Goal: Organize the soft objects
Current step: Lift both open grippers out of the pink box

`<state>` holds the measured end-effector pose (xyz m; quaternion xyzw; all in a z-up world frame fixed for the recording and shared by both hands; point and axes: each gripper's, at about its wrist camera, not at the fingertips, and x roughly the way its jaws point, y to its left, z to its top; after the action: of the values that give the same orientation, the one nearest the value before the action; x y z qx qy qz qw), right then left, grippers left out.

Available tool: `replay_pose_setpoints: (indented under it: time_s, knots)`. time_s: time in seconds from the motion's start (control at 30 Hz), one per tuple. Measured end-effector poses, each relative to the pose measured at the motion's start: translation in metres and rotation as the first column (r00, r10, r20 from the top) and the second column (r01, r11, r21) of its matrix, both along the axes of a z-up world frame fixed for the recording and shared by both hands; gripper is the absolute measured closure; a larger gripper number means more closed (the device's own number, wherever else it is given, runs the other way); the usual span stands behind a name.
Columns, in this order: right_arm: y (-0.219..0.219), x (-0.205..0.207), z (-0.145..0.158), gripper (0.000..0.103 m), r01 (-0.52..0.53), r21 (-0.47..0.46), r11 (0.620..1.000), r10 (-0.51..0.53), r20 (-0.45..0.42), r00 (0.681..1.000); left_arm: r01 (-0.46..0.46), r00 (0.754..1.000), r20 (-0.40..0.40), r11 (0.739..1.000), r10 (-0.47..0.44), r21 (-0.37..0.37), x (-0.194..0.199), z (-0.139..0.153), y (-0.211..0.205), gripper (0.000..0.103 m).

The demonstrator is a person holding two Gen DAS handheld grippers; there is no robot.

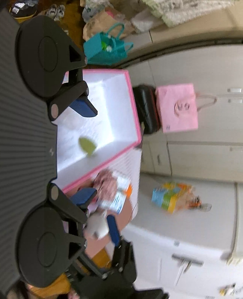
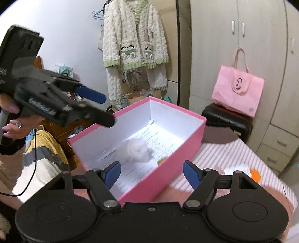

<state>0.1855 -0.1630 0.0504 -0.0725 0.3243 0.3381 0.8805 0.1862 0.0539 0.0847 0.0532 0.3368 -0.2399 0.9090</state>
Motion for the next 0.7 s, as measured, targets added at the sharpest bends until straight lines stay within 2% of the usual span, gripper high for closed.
replay_pose_setpoints:
  time_s: [0.13, 0.4, 0.6, 0.7]
  knots:
    - [-0.015, -0.025, 0.004, 0.025, 0.003, -0.003, 1.000, -0.004, -0.021, 1.000, 0.066, 0.997, -0.029, 0.998, -0.067, -0.009, -0.024, 0.002, -0.012, 0.021]
    - [-0.036, -0.074, -0.006, 0.025, -0.009, -0.013, 1.000, 0.008, -0.067, 0.998, 0.153, 0.988, -0.028, 0.988, -0.153, 0.004, -0.067, -0.006, -0.042, 0.021]
    - [-0.050, -0.093, -0.027, 0.025, 0.000, -0.045, 0.999, -0.002, -0.056, 0.998, 0.217, 0.974, -0.062, 0.976, -0.217, -0.018, -0.079, -0.030, -0.075, 0.021]
    - [-0.057, -0.094, -0.043, 0.025, 0.014, -0.060, 0.998, -0.016, -0.028, 0.999, 0.207, 0.977, -0.048, 0.977, -0.210, -0.058, -0.077, -0.051, -0.096, 0.022]
